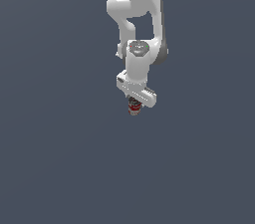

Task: Pick up the object and move it to a goal position.

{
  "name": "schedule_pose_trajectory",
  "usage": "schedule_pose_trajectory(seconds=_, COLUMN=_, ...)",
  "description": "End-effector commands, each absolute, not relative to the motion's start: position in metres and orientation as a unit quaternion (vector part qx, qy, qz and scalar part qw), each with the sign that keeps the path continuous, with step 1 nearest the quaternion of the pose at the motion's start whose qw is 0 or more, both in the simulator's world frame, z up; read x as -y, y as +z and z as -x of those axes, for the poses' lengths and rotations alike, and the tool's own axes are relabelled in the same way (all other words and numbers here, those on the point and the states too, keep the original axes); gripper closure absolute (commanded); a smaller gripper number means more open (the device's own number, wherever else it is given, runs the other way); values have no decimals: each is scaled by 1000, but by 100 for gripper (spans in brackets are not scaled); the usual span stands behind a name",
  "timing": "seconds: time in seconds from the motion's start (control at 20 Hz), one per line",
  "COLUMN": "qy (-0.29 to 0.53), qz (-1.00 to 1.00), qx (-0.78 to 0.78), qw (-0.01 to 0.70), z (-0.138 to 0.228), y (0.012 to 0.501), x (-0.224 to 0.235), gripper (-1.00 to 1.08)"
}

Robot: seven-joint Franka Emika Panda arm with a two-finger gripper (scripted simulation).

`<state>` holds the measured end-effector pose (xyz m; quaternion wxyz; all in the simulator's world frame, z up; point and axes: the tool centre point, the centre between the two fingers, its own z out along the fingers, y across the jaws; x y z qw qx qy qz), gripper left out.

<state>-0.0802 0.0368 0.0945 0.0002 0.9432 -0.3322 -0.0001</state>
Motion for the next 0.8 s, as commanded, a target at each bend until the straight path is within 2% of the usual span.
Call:
schedule_pose_trajectory(seconds=0.0, qy=0, qz=-943, qx=333, qw=0, z=80, y=84, x=-37, gripper=-92)
schedule_pose_trajectory(seconds=0.25, qy=0, qz=-943, qx=333, qw=0, z=80, y=77, x=-37, gripper=-92)
schedule_pose_trajectory(seconds=0.3, qy=0, qz=-943, qx=333, qw=0, z=80, y=77, x=-37, gripper=108)
schedule_pose_trajectory(seconds=0.75, qy=0, qz=-943, qx=333, qw=0, z=80, y=77, x=-37, gripper=108)
